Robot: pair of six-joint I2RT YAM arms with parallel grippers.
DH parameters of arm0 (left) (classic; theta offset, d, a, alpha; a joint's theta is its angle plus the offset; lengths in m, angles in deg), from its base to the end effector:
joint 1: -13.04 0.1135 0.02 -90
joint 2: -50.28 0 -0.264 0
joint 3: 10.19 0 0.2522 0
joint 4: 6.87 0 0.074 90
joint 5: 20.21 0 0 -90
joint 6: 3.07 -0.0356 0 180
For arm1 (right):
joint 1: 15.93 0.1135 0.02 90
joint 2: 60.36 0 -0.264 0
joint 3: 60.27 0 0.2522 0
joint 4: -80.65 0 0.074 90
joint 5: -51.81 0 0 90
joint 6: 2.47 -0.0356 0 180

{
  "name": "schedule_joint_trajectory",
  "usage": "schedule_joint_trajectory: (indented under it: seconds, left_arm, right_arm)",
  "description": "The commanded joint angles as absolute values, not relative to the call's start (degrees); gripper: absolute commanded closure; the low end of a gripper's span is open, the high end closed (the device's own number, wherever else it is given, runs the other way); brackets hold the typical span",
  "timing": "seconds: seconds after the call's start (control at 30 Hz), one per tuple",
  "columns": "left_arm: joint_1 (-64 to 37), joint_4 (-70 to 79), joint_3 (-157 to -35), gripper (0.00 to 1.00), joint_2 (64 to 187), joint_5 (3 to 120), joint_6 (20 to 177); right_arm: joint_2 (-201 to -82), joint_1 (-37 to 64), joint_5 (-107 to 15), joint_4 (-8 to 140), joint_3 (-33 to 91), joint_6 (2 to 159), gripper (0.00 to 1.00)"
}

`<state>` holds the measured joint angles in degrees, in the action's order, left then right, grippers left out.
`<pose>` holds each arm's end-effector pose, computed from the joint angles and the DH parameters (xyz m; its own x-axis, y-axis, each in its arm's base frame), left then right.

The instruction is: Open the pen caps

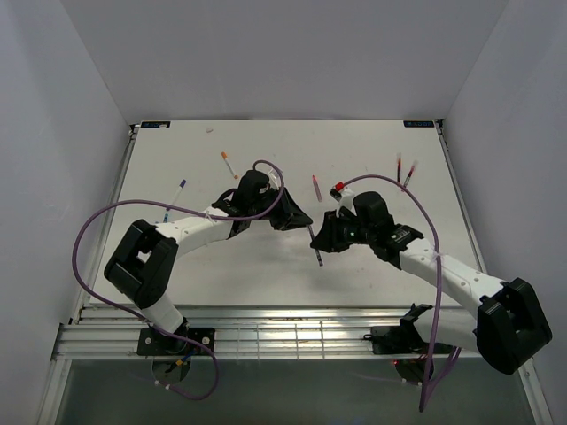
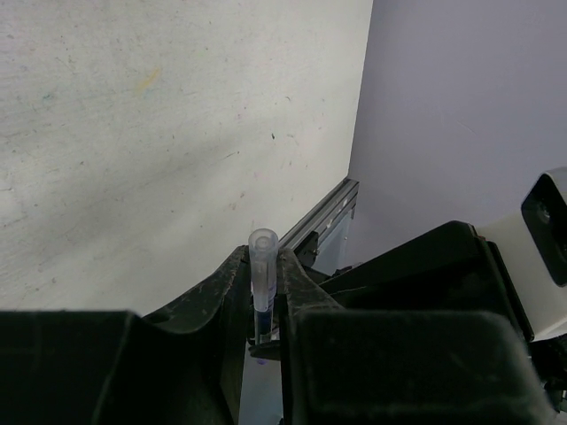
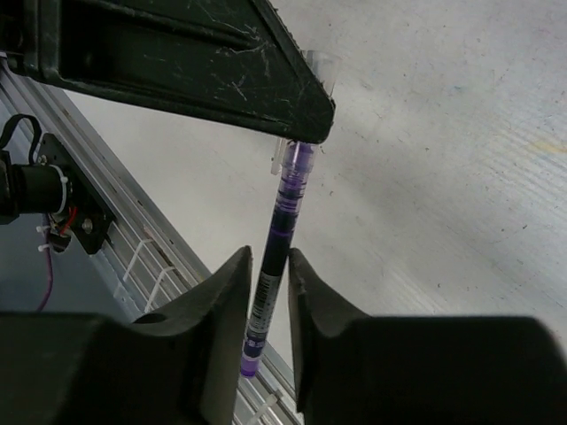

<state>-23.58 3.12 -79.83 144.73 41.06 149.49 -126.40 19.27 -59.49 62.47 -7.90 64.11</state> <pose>0.2754 -0.2260 0.2108 -0.9565 -0.2588 -0.1349 -0.0195 0.5180 -0.8552 0.1959 0.1540 0.2386 -0.7094 -0.0472 -0.7033 -0.5528 0.6563 0.5135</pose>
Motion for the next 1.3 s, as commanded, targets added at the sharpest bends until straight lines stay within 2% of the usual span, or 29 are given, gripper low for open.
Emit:
schedule_joint_trajectory:
  seconds: [0.0, 0.03, 0.07, 0.2, 0.3, 0.33, 0.43, 0.53, 0.7, 0.83, 0.93, 1.13, 1.27]
  left_arm:
    - [-23.87, 4.51, -81.69, 1.0, 143.26, 40.96, 149.15]
    - [-23.87, 4.6, -82.04, 1.0, 143.35, 40.87, 149.24]
    - [-23.87, 4.78, -82.48, 1.0, 143.44, 40.87, 149.41]
    - [-23.43, 8.97, -86.08, 1.0, 144.93, 42.1, 149.15]
    - [-21.59, 16.08, -91.25, 1.0, 146.86, 44.47, 148.19]
    - [-20.98, 17.33, -92.75, 1.0, 147.39, 45.0, 147.84]
    - [-17.73, 21.64, -98.73, 1.0, 150.46, 45.01, 146.52]
    - [-13.95, 22.62, -100.85, 1.0, 152.49, 42.29, 146.6]
    - [-10.87, 20.52, -97.79, 1.0, 150.04, 40.71, 145.2]
    - [-10.69, 18.93, -93.74, 1.0, 147.75, 40.0, 142.57]
    - [-10.86, 19.63, -91.02, 1.0, 147.48, 38.77, 139.05]
    - [-14.28, 24.37, -88.38, 1.0, 148.8, 42.89, 133.43]
    - [-17.01, 26.57, -89.25, 1.0, 151.7, 46.58, 130.96]
  right_arm:
    - [-127.07, 19.67, -59.72, 64.61, -5.55, 64.85, 0.75]
    - [-127.24, 19.75, -59.29, 64.52, -5.82, 64.77, 0.8]
    - [-127.33, 19.75, -59.02, 64.17, -6.08, 64.94, 0.92]
    - [-128.47, 22.11, -53.77, 60.23, -5.12, 67.48, 0.92]
    - [-129.09, 30.1, -35.0, 52.5, -2.31, 69.33, 0.92]
    - [-129.35, 32.13, -25.02, 48.91, -1.87, 69.16, 0.92]
    - [-129.97, 38.99, -8.47, 43.97, -1.16, 66.19, 0.92]
    - [-129.97, 42.78, 1.77, 38.34, -1.34, 63.11, 0.92]
    - [-127.25, 42.26, -1.7, 41.74, -2.48, 66.08, 0.92]
    - [-127.42, 35.68, -18.53, 48.34, -2.83, 68.19, 0.92]
    - [-129.26, 29.78, -24.98, 51.15, -1.69, 69.59, 0.92]
    - [-139.27, 20.91, -33.16, 51.95, 5.77, 74.25, 0.92]
    - [-146.39, 18.97, -35.99, 52.83, 9.38, 75.93, 0.92]
